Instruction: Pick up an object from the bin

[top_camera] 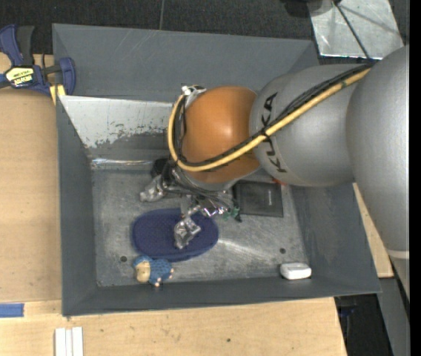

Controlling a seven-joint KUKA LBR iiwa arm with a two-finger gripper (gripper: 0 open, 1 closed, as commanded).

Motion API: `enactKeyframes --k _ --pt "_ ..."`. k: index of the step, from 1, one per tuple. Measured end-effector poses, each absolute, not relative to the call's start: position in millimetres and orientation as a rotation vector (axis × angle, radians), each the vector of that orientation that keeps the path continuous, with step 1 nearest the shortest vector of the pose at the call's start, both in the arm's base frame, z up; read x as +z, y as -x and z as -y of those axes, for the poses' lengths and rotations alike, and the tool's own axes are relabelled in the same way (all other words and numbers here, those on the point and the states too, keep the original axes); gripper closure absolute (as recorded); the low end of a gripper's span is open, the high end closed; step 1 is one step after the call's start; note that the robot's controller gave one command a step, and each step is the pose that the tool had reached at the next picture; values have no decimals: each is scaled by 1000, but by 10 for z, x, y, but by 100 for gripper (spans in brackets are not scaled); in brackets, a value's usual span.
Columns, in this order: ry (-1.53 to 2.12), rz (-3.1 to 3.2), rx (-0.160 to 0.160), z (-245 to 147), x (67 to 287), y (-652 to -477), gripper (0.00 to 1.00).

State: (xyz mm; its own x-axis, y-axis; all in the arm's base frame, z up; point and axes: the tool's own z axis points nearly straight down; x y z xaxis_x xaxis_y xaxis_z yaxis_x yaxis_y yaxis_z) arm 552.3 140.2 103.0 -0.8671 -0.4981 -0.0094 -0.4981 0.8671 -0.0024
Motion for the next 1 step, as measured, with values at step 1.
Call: enactKeyframes --k 1 --pt "1416 -2803 0 -1239 1066 -5157 0"
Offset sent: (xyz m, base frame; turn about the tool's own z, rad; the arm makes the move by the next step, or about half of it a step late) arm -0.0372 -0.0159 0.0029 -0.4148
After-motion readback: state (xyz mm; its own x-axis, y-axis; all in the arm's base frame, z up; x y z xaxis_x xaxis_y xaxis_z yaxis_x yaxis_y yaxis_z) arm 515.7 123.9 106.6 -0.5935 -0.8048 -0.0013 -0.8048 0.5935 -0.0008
